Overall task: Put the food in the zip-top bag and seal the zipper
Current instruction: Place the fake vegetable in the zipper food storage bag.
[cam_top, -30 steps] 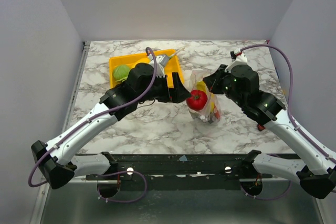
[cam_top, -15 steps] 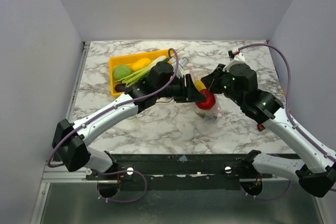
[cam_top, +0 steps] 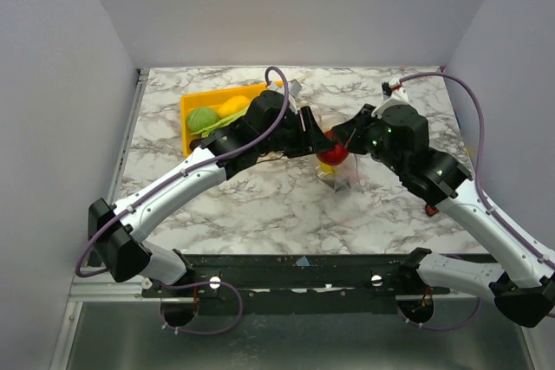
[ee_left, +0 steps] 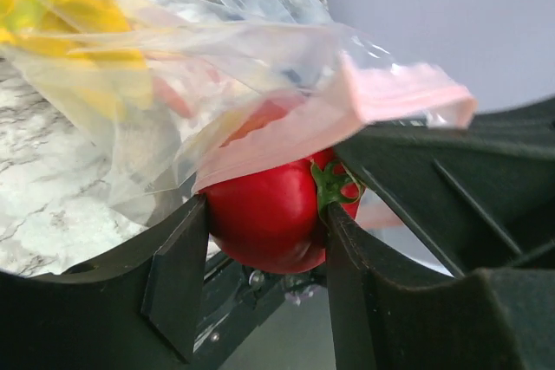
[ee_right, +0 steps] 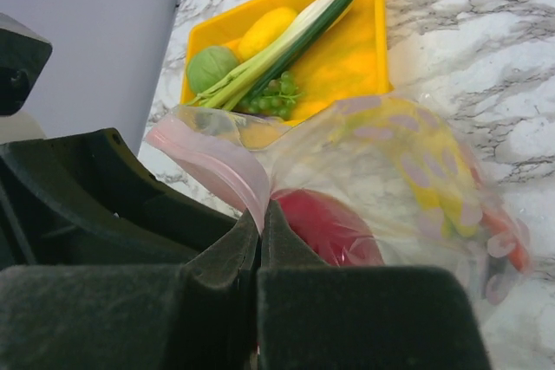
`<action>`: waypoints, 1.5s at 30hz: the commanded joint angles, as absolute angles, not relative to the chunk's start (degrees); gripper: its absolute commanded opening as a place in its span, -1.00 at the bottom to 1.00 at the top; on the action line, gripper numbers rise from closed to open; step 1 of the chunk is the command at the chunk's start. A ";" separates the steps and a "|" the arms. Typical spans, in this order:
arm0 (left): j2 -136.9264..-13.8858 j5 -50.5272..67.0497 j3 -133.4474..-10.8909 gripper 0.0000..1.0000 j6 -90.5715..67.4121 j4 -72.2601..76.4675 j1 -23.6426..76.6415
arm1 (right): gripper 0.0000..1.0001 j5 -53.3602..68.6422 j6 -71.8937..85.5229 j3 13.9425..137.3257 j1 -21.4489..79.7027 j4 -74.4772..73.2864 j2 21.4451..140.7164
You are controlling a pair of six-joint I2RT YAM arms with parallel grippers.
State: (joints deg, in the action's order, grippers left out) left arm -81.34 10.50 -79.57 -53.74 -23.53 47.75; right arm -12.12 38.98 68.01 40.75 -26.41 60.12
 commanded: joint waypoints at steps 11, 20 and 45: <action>-83.71 -9.63 -85.30 -1.00 -58.56 -35.23 49.83 | -0.99 -12.34 47.55 69.62 40.94 -23.29 57.96; -84.08 4.57 -87.43 -0.05 -53.59 -29.11 49.83 | -0.99 -18.92 44.00 68.90 40.88 -26.49 54.68; -70.25 10.21 -79.34 0.59 -45.91 -26.46 44.21 | -0.99 -22.88 36.43 67.94 40.91 -28.76 53.82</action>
